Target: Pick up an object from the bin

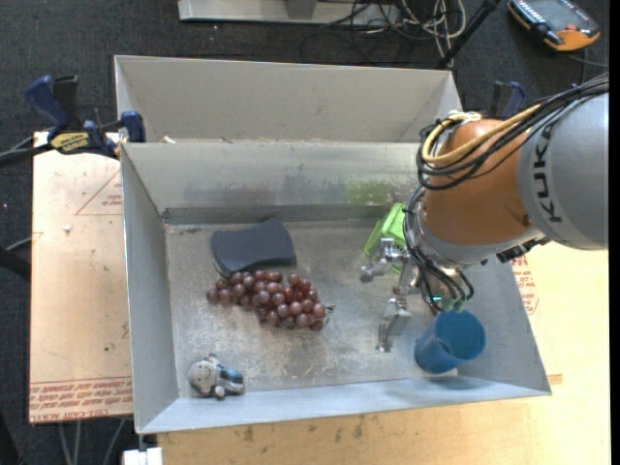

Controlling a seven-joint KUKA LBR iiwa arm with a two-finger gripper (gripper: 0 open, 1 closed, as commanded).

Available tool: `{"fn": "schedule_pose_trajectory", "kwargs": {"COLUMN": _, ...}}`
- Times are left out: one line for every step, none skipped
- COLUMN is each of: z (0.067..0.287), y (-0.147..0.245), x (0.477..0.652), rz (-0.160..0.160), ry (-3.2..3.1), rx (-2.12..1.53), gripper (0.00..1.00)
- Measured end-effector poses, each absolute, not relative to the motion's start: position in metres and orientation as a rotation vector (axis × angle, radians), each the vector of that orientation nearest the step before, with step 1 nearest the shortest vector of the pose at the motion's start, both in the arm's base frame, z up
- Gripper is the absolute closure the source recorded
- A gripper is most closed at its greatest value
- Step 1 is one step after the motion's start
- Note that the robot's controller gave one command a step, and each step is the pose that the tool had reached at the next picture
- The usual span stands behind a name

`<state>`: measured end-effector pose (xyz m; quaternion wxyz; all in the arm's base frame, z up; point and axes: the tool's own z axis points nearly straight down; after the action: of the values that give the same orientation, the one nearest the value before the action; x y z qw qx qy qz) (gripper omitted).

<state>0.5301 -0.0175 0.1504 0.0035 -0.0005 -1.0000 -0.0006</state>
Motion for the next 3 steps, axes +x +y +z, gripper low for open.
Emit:
{"fn": "schedule_pose_trajectory", "kwargs": {"z": 0.154, "y": -0.018, "x": 0.532, "rz": -0.001, "ry": -3.142, "rx": 0.000, "gripper": 0.00}}
{"fn": "schedule_pose_trajectory", "kwargs": {"z": 0.099, "y": 0.052, "x": 0.569, "rz": -0.003, "ry": -3.149, "rx": -0.027, "gripper": 0.00}}
{"fn": "schedule_pose_trajectory", "kwargs": {"z": 0.112, "y": 0.119, "x": 0.573, "rz": -0.001, "ry": -3.128, "rx": -0.283, "gripper": 0.00}}
